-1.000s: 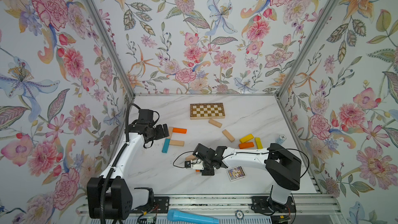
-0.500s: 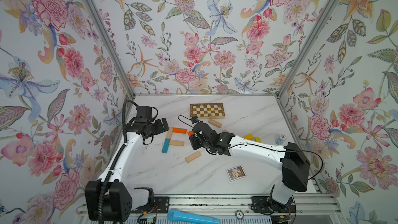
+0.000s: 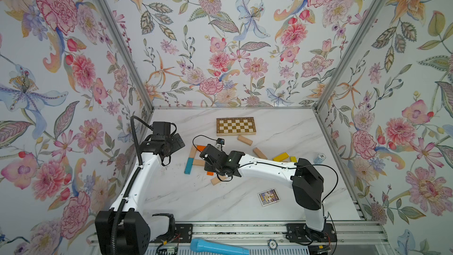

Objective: Assemble the number 6 with building blocks
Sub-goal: Place the building block at the center of the board.

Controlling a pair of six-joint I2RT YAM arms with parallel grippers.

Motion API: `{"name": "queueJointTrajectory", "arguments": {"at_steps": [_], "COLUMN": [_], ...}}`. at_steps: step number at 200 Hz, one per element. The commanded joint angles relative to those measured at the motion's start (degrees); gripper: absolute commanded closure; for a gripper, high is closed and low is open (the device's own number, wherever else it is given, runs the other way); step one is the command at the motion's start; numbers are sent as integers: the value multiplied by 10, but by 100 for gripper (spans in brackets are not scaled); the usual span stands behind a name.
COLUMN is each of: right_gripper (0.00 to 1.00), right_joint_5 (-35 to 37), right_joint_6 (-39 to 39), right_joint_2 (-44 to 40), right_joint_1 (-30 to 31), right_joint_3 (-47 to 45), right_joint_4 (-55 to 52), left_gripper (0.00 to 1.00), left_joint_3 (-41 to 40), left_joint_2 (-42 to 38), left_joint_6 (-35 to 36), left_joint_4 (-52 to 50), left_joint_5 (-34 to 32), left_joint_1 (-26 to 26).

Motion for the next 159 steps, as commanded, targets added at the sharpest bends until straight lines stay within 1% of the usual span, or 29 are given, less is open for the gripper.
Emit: {"name": "queueJointTrajectory", "arguments": {"at_steps": [1,22,39,81,123,159], "right_gripper": [80,79,78,77,77,73], "right_joint_5": [12,9,-2,-5,-15,-23], "right_joint_6": [46,43,49,84,96,98], "right_joint_2": [33,72,100,144,164,180], "right_joint_1": [10,17,18,28,32,32], "right_joint_3": [46,93,122,155,170,187], "right_joint_4": [-72,-107,-128,-159,-170,-182], "left_gripper": [1,1,1,1,1,1], "left_joint_3": [28,41,40,35,35,32], "left_joint_2": [1,13,13,9,10,8], "left_joint_6": [-50,-65,-77,-78,-77,-75], "left_joint_4": [-69,-98,-109,-106,-105,-102], "left_joint_5": [-129,-169,-184,-188,-180,-178], "left_joint_1": [7,16,25,36,43,44]}}
